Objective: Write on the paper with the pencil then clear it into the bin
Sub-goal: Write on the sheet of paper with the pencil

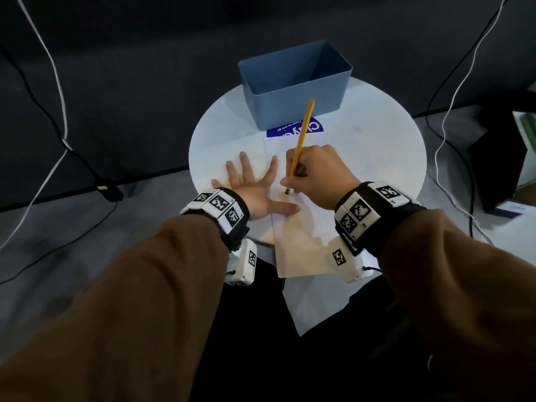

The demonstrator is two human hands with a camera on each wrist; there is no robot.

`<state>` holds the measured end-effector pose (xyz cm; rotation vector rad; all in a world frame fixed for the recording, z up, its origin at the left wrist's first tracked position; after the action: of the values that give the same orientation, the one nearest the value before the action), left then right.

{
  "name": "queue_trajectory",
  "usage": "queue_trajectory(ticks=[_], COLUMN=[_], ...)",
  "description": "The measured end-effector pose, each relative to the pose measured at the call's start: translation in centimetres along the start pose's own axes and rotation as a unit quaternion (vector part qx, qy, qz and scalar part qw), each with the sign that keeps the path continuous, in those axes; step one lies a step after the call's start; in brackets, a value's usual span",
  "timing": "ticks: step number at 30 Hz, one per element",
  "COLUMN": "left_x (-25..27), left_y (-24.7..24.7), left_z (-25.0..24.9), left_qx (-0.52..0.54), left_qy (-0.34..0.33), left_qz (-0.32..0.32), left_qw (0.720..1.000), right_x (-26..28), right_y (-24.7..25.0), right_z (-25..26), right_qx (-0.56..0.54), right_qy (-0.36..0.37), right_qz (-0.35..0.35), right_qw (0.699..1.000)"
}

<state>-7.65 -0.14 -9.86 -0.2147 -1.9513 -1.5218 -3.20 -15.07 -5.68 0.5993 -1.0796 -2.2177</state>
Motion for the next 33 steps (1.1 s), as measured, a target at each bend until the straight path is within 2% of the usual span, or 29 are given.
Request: queue_trajectory(ticks=[2, 7, 10, 15, 21, 24, 29, 33], left_x=[0.0, -0.1, -0.1, 0.1, 0.0, -0.1, -0.1, -0.1], left_y=[0.0, 0.2, 0.2, 0.1, 0.2, 0.1, -0.1, -0.1], left_z=[-0.1, 0.0, -0.1, -0.1, 0.0, -0.1, 0.0, -0.1], left_qx=[0.0, 0.006, 0.003, -0.004, 0.008, 0.002, -0.001, -0.001], left_qy=[0.001, 0.002, 0.002, 0.005, 0.004, 0.003, -0.002, -0.002], left_qz=[0.001, 0.011, 0.011, 0.003, 0.01, 0.006, -0.009, -0.004], left_qw=[1.0, 1.0, 1.0, 1.0, 1.0, 1.0, 1.0, 1.0], right_x=[0.2, 1.1, 0.9, 0.3, 1.3, 1.0, -0.2, -0.1], right_y=[0.0, 3.0, 2.8, 0.5, 2.4, 2.2, -0.7, -0.8], right_z=[-0.5, -3.4, -2.6, -0.4, -2.9, -2.0, 0.9, 0.2], right_qx=[0.012, 0.046, 0.021, -0.011, 0.011, 0.003, -0.021, 0.004], right_qy=[-0.01, -0.092, -0.072, -0.013, -0.069, -0.046, 0.013, 0.005], right_qz=[-0.002, -0.051, -0.056, -0.017, -0.043, -0.042, -0.019, -0.004], right_qw=[1.0, 0.993, 0.996, 1.0, 0.997, 0.998, 1.0, 1.0])
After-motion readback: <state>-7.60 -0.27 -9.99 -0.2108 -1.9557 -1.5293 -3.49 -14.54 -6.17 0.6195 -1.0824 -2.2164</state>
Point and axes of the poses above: each hand's wrist, its own x-axis away from the middle knuckle, its own y-axis out of the back of the hand, z = x × y, the point moved 2 cm from there along -x, towards the middle knuckle, and after that the axes turned 9 degrees about y, right-handed, at the moved point
